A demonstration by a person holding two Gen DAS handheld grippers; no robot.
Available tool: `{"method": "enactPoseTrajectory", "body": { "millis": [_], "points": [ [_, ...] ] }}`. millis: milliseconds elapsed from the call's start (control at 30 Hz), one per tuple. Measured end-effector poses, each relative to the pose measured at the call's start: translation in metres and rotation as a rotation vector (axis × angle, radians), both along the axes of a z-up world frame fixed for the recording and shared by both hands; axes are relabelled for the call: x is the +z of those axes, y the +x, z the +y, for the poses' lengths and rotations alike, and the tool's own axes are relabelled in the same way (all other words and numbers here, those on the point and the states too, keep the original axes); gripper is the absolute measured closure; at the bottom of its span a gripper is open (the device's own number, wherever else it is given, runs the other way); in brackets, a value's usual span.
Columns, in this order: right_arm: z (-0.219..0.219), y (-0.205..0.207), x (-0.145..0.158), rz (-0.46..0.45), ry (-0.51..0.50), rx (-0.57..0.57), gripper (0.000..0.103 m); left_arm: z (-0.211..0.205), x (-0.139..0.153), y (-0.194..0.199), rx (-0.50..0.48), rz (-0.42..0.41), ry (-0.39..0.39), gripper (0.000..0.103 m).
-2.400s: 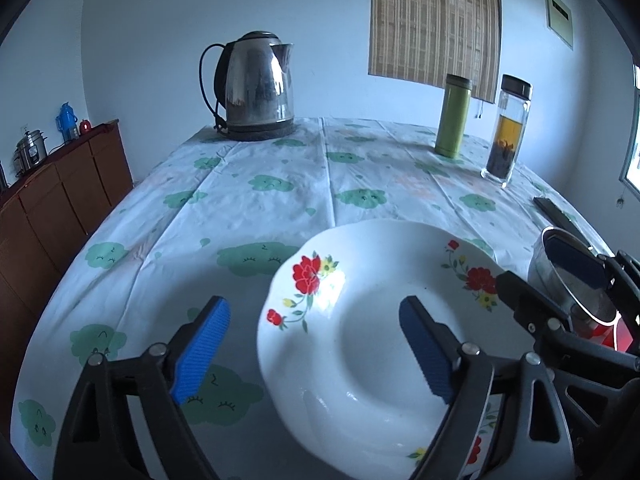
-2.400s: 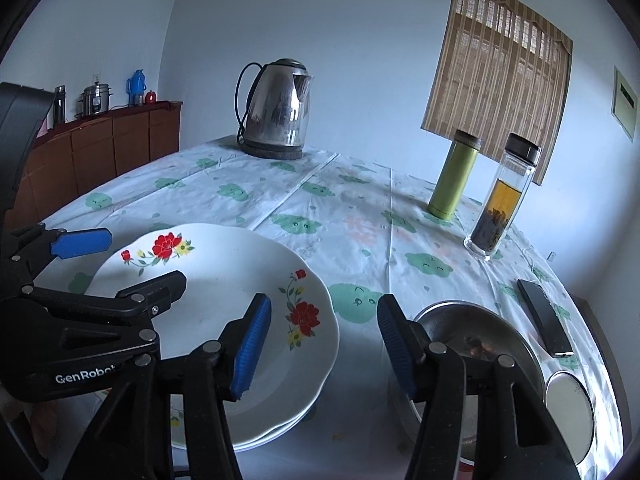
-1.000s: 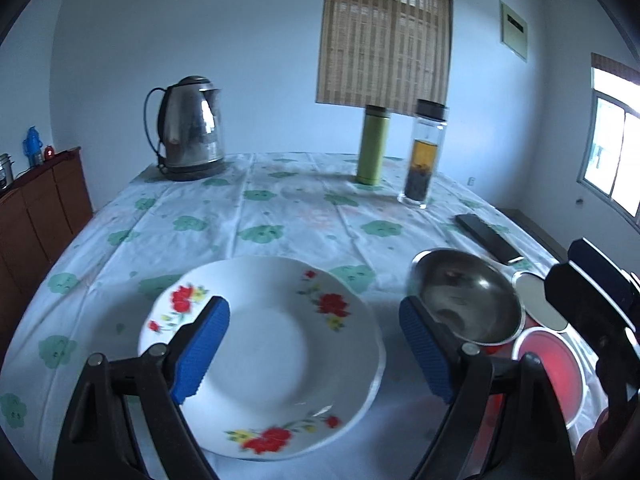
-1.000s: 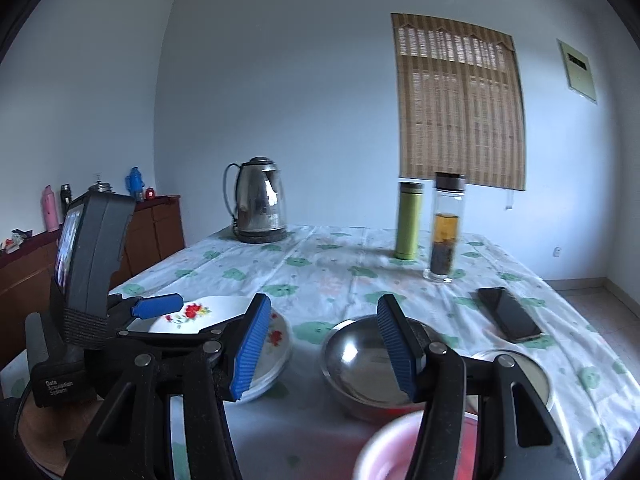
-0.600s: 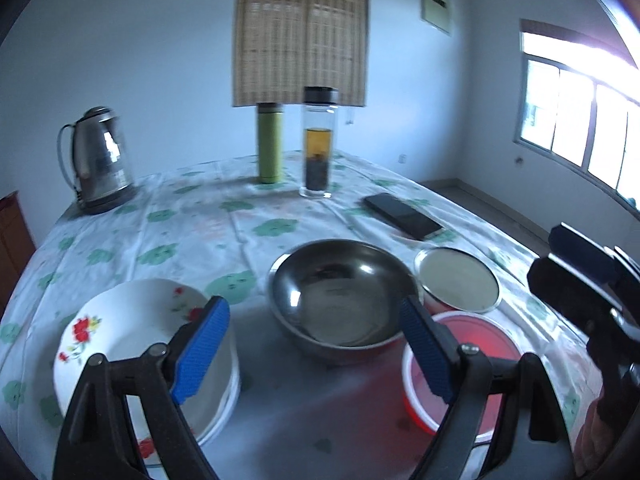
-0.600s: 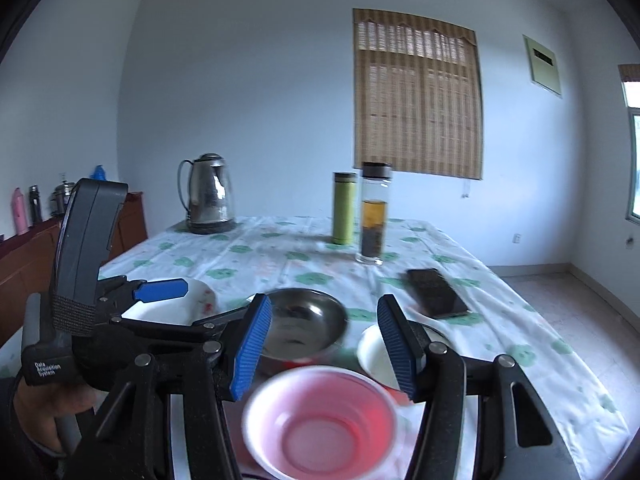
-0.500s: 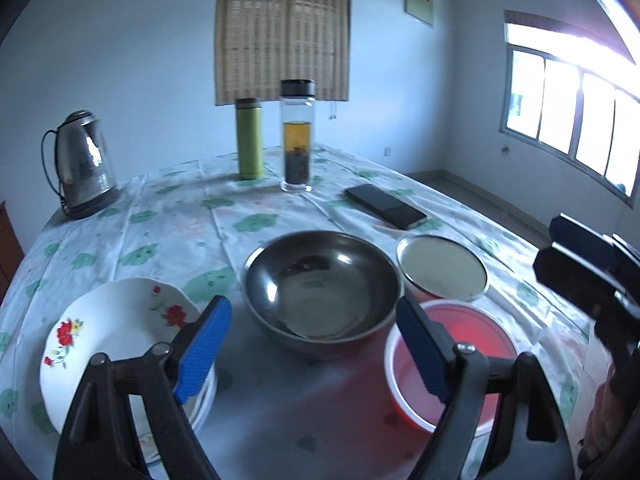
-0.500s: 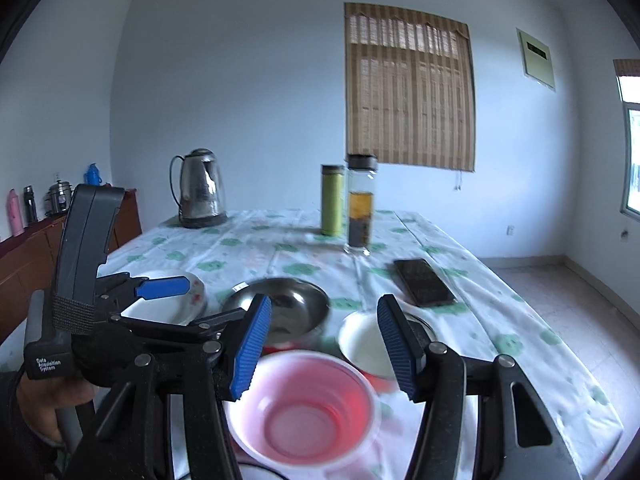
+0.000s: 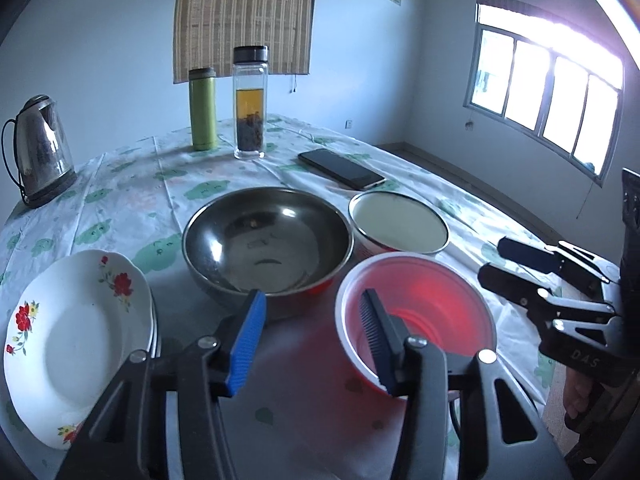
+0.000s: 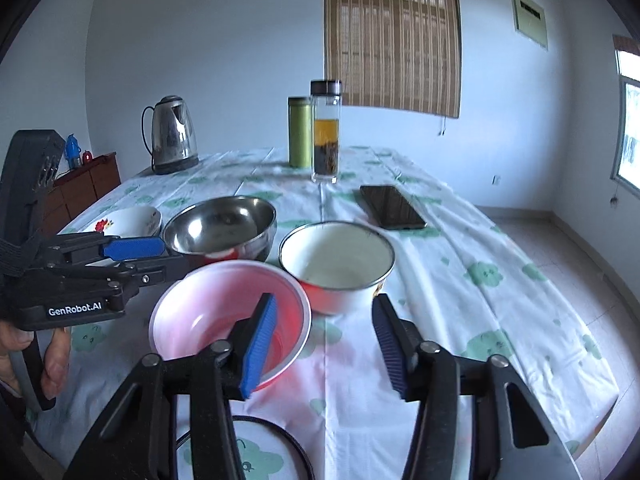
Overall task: Organize plates and bowls
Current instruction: 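Close the left gripper on the pink bowl's rim while the right gripper grips it too, then lift the pink bowl with both grippers over the steel bowl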
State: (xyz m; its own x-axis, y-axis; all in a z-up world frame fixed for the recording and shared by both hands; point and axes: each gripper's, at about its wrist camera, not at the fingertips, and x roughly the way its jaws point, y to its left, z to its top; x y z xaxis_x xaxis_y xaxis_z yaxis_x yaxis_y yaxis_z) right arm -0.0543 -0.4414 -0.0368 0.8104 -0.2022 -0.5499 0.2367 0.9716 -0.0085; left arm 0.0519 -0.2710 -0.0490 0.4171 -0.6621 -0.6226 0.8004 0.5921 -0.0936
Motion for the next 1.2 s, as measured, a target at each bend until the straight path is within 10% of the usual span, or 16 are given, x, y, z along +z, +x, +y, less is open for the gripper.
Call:
{"method": "enactPoseTrajectory", "body": {
  "millis": [1200],
  "points": [
    [0.005,0.009,-0.021,0.039,0.060,0.053,0.085,-0.013,-0.018,-0.007,-0.115,0.116,0.012,0.076]
  ]
}}
